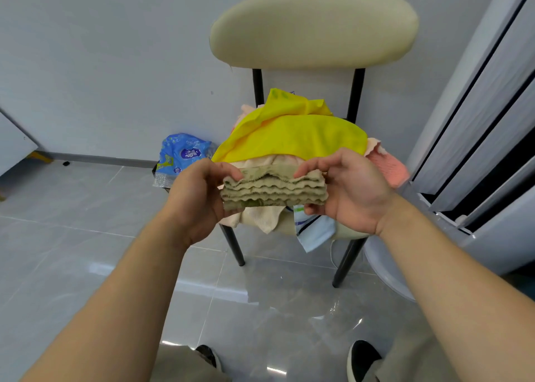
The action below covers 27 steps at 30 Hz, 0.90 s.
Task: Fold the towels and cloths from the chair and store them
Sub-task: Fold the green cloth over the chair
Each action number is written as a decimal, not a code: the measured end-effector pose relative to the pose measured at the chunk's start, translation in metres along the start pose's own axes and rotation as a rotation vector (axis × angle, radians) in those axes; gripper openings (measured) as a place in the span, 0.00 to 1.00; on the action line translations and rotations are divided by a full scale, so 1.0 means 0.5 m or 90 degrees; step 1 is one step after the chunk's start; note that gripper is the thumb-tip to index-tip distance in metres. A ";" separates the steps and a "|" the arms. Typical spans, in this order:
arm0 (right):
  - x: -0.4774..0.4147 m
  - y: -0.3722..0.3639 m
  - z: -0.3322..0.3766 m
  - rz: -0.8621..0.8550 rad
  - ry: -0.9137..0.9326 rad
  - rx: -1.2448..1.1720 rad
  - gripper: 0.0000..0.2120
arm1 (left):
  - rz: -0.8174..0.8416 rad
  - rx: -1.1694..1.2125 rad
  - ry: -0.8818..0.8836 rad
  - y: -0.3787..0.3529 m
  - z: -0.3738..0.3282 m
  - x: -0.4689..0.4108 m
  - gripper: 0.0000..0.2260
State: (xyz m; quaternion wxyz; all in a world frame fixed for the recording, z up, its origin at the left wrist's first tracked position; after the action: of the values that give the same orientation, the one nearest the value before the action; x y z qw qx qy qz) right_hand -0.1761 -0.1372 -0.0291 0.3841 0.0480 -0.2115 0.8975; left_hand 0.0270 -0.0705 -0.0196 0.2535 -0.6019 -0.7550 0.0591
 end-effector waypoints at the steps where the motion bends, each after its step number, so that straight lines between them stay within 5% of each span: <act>1: -0.004 0.001 -0.004 -0.023 0.003 0.042 0.17 | -0.015 -0.024 0.000 0.005 0.005 -0.002 0.10; 5: -0.023 -0.004 -0.020 -0.114 0.095 0.224 0.06 | -0.023 -0.070 -0.057 0.026 0.015 -0.008 0.10; 9: -0.044 -0.019 -0.039 -0.128 0.166 0.211 0.16 | -0.034 0.052 -0.046 0.083 0.027 -0.014 0.28; 14: -0.097 -0.050 -0.075 -0.175 0.226 0.255 0.33 | -0.003 0.053 -0.056 0.168 0.044 -0.043 0.23; 19: -0.185 -0.101 -0.037 -0.229 0.161 0.516 0.33 | -0.081 -0.002 -0.063 0.247 -0.016 -0.081 0.19; 27: -0.308 -0.310 0.232 -0.030 -0.034 0.524 0.20 | -0.151 -0.051 0.009 0.297 -0.322 0.034 0.19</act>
State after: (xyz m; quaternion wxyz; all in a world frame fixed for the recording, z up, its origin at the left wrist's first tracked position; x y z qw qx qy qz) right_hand 0.0331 -0.1932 0.0909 0.3474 0.2255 0.1565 0.8967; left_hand 0.2281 -0.0494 0.0666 0.2399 -0.5182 -0.8209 -0.0062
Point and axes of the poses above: each hand's wrist, its own x-axis away from the middle knuckle, its own y-axis out of the back of the hand, z = x × y, the point moved 4 cm from there along -x, towards the middle knuckle, and after that the axes turned 7 degrees about x, right-handed, at the moved point
